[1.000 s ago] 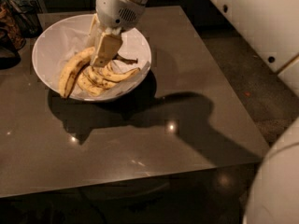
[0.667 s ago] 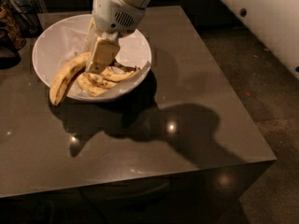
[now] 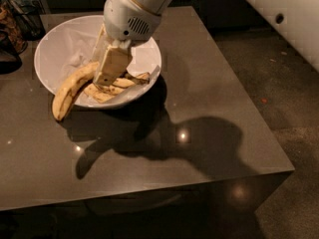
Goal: Pick banana from white bowl
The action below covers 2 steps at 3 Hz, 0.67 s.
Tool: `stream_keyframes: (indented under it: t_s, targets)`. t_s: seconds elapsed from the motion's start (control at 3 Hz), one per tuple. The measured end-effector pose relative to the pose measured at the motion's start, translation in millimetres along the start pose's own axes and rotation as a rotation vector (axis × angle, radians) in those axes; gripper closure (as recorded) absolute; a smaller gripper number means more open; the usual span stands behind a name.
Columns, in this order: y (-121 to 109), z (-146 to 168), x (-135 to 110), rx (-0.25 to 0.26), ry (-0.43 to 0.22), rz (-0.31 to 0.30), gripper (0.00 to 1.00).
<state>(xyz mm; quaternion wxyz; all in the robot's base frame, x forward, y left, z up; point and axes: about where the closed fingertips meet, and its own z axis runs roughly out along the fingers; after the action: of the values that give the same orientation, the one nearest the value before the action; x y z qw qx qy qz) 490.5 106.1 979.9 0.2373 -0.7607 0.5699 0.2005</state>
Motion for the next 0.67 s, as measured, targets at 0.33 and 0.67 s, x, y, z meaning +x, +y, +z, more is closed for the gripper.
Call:
stream_keyframes:
  t_s: [0.33,0.67]
  targets:
    - [32.7,-7.9,-3.8,0.010,-0.035,0.033,1.00]
    - [70.8,-15.1,-4.5,0.044,-0.059,0.083,1.00]
